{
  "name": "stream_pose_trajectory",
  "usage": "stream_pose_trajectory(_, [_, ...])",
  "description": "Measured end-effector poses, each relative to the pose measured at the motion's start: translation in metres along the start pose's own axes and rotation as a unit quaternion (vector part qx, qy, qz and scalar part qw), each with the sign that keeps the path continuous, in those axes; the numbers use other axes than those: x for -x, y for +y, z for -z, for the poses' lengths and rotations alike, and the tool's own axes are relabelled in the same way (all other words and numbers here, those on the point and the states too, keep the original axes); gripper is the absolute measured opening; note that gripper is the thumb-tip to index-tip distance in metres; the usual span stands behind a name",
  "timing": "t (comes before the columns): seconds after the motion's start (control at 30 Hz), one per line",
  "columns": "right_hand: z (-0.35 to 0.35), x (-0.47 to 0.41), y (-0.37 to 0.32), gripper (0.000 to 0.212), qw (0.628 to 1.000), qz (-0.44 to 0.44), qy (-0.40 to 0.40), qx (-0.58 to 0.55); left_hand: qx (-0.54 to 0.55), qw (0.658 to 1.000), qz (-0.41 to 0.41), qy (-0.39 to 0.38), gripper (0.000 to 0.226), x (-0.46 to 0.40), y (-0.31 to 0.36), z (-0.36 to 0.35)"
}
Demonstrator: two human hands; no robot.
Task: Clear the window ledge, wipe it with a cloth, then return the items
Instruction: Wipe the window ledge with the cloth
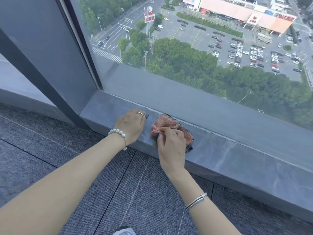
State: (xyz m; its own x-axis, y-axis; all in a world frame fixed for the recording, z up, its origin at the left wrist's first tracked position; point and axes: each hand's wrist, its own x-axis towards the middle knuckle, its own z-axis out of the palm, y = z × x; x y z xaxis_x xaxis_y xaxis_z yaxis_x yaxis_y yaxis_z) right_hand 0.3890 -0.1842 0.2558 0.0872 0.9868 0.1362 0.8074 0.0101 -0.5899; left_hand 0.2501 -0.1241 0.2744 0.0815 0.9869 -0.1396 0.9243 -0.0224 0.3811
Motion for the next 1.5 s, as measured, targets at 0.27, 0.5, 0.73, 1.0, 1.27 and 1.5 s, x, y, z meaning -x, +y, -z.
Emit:
stream_pose_trajectory(0.27, [0.002,0.022,0.004,0.022,0.994,0.1,-0.015,0.041,0.003,1.0,0.006,0.009,0.035,0.017,0.023,-0.011])
stream_pose_trajectory(0.5, [0.028,0.039,0.041,0.019,0.981,0.182,-0.002,0.067,-0.004,1.0,0.0,0.012,0.037,0.028,0.041,-0.019])
stream_pose_trajectory(0.73, [0.062,0.043,0.081,0.02,0.979,0.192,-0.009,0.065,0.001,1.0,-0.014,0.007,0.039,0.031,0.059,-0.023])
stream_pose_trajectory(1.0, [0.1,0.047,0.128,0.026,0.981,0.168,0.011,0.098,-0.003,1.0,0.012,-0.005,0.038,0.018,0.073,-0.022])
stream_pose_trajectory(1.27, [0.131,0.05,0.16,0.017,0.988,0.036,0.053,0.139,-0.04,0.997,-0.058,-0.023,0.041,0.022,0.085,-0.031])
stream_pose_trajectory(1.5, [0.117,0.023,0.136,0.02,0.99,-0.036,0.069,0.114,-0.045,0.996,-0.077,-0.029,0.044,0.017,0.091,-0.034])
